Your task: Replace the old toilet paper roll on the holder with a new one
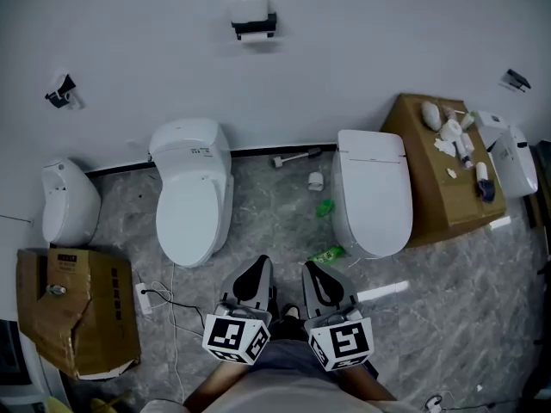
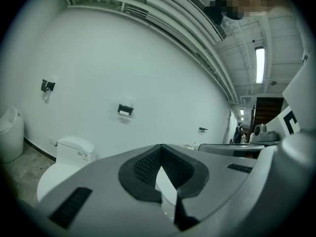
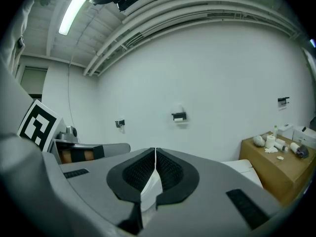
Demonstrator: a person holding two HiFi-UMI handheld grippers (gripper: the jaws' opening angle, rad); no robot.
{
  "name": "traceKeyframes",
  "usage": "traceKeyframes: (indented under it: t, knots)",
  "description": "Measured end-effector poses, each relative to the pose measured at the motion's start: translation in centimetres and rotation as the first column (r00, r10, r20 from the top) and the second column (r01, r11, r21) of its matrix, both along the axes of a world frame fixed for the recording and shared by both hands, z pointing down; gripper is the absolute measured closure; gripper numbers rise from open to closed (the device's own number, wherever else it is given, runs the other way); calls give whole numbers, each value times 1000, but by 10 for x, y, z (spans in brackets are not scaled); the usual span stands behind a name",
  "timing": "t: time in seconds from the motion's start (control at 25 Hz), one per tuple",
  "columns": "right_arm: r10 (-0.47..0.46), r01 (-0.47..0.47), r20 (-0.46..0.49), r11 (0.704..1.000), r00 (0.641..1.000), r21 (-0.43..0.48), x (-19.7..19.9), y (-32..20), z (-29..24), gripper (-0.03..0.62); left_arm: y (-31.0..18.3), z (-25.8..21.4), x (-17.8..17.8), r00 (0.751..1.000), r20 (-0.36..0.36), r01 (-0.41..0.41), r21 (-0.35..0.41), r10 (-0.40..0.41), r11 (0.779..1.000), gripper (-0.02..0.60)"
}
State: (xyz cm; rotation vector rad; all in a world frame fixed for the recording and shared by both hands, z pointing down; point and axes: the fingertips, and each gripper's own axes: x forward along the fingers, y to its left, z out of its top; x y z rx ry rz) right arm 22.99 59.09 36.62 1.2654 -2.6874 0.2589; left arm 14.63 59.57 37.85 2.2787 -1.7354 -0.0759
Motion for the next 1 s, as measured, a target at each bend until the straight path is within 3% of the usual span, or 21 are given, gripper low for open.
traceKeyframes:
  t: [0.4, 1.0]
  knots:
    - [-2, 3, -41, 1000, 999, 10, -40, -87, -8, 577, -90, -5, -32, 999, -23, -31, 1, 31, 1000, 577]
    - [-18, 21, -45, 996, 999, 82, -153, -216, -41, 577, -218, -40, -140, 999, -27, -40, 78, 42, 996, 577]
